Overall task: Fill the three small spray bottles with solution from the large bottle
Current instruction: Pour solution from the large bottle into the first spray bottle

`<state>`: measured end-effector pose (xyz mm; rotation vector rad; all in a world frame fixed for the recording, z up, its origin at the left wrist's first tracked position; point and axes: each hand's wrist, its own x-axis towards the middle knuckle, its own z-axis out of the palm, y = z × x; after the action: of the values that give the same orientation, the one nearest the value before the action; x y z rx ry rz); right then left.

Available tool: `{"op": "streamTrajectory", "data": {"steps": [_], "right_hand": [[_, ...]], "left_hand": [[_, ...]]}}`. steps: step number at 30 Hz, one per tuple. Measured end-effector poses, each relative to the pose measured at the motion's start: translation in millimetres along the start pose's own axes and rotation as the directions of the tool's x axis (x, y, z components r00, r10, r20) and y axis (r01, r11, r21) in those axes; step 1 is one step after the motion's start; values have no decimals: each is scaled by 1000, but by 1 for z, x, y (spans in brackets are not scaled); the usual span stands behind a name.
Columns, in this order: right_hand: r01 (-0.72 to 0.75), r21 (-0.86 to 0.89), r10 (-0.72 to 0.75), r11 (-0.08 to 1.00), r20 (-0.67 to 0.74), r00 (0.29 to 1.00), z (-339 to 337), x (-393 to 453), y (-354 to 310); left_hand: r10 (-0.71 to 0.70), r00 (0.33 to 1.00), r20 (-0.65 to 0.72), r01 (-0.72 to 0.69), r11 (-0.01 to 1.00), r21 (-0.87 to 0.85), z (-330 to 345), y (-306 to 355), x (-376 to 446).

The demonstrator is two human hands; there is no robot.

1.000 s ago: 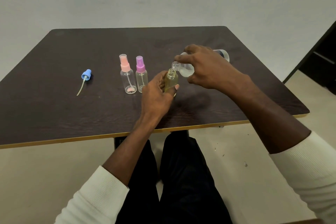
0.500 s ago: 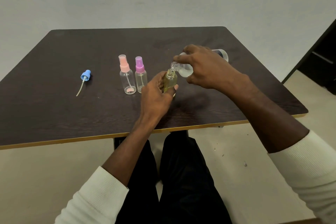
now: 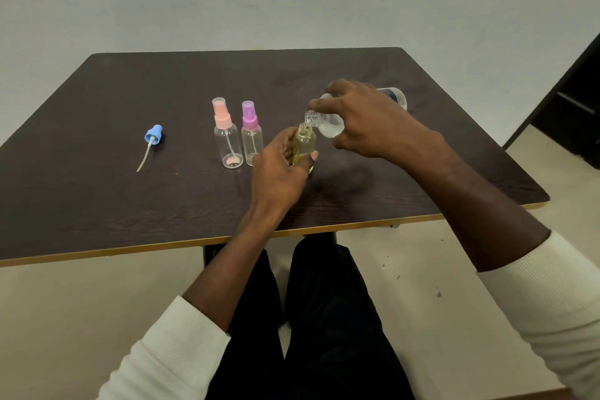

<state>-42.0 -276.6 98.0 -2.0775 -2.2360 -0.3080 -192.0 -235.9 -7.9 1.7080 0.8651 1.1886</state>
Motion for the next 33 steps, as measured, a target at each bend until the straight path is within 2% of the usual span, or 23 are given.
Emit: {"op": "streamTrajectory", "data": {"steps": [33], "right_hand": [[1, 8, -1, 1000, 3, 1000, -2, 0, -1]], "left_hand": [[-5, 1000, 9, 5, 1000, 3, 0, -3, 1]]}}
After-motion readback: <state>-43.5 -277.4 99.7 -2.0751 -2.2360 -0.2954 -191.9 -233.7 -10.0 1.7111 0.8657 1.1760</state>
